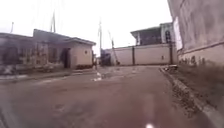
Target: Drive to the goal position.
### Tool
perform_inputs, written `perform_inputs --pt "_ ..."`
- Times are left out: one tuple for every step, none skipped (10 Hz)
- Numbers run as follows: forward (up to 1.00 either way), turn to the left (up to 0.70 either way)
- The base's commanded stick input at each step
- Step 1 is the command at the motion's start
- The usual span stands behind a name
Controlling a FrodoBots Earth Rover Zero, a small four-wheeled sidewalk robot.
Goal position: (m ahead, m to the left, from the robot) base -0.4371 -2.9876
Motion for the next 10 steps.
perform_inputs --pt "0.0 0.85" --pt "0.0 0.85" --pt "0.0 0.85" --pt "0.0 0.85" --pt "0.0 0.85" --pt "0.0 0.85" --pt "0.0 0.85" --pt "0.0 0.85" --pt "0.0 0.85" --pt "0.0 0.85"
